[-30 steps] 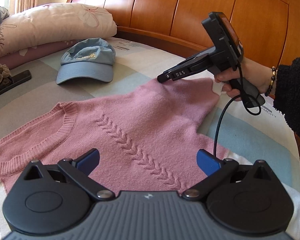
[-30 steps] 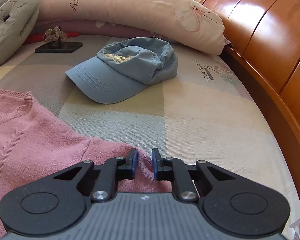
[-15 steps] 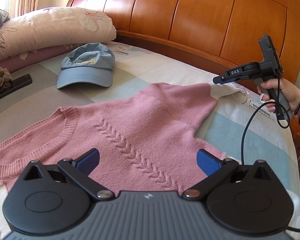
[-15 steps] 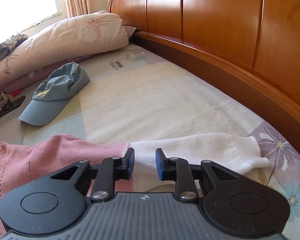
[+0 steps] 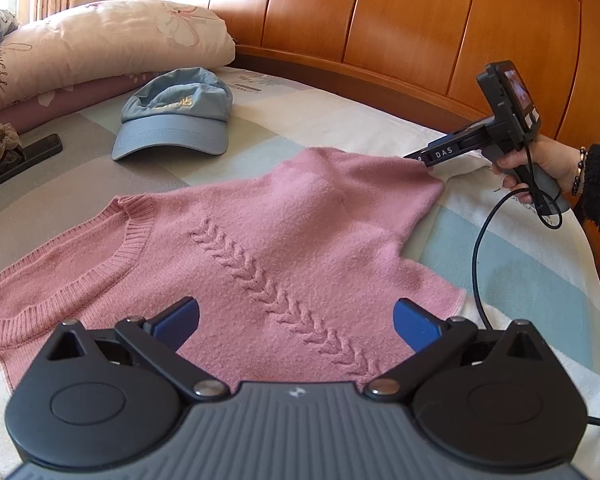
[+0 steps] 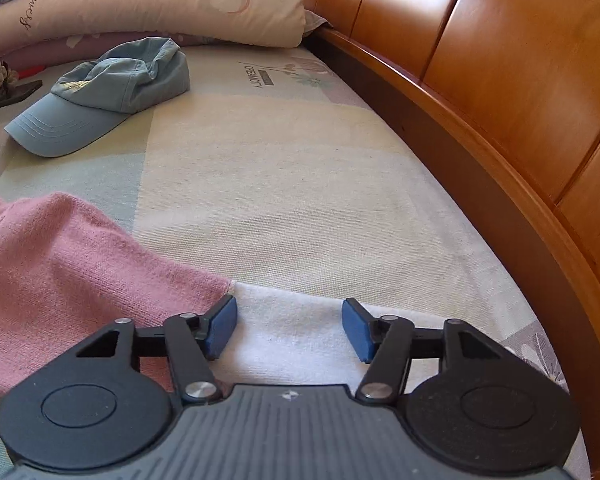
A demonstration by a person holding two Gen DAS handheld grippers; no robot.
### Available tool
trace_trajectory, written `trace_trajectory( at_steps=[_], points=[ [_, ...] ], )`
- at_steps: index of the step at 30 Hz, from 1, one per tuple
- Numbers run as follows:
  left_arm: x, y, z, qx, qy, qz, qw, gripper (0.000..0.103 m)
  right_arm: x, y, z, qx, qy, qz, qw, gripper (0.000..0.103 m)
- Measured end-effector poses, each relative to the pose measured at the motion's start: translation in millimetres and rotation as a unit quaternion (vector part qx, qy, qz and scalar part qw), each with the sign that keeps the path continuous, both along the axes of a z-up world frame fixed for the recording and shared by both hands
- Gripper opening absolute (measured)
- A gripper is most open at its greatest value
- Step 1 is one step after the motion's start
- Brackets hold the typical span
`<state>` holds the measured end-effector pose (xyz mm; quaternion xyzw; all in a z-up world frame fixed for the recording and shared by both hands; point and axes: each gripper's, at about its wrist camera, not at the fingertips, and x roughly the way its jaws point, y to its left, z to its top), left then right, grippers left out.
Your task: Fold clothes
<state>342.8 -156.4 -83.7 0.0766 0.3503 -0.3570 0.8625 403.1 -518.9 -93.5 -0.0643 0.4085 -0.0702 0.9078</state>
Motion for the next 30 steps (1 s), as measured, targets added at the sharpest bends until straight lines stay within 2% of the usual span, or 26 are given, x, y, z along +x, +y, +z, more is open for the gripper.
trace_trajectory(
  at_steps=[3,5,8,11,14,16,18,20,27,29,30],
  points=[
    [0,-2,-2,0.004,0.000,-0.001,1.0000,0.102,-1,-6,1,0.017,-0.007,-0.016,1.000,0.073],
    [-1,-3,-3,0.007,0.000,-0.003,1.0000,0.102,-5,-4,2,0.011,-0.017,-0.012,1.000,0.072],
    [-2,-4,-2,0.008,-0.001,-0.005,1.0000,0.102,-5,-2,-2,0.001,-0.001,-0.001,1.000,0.073],
    [-3,-6,-4,0.010,-0.001,-0.008,0.9999,0.102,4,-13,-1,0.041,0.018,-0.018,0.999,0.073],
    [-3,-7,-5,0.012,0.000,-0.010,0.9999,0.102,9,-14,-2,0.057,0.024,-0.027,0.998,0.071],
    [-3,-8,-7,0.014,0.001,-0.011,0.9998,0.102,8,-11,-1,0.055,0.021,-0.022,0.998,0.060],
    [-3,-9,-9,0.017,0.003,-0.010,0.9998,0.102,9,-4,1,0.038,0.017,-0.018,0.999,0.025],
    [-2,-9,-11,0.018,0.005,-0.010,0.9998,0.102,13,2,1,0.015,0.012,-0.022,1.000,0.016],
    [-1,-6,-10,0.014,0.005,-0.006,0.9999,0.102,30,1,-2,-0.010,-0.041,-0.064,0.997,0.007],
    [-1,-5,-9,0.013,0.005,-0.005,0.9999,0.102,27,-10,5,0.030,-0.068,-0.091,0.993,0.008],
    [-1,-5,-9,0.012,0.005,-0.005,0.9999,0.102,23,-18,11,0.059,-0.080,-0.105,0.989,0.013]
  ],
)
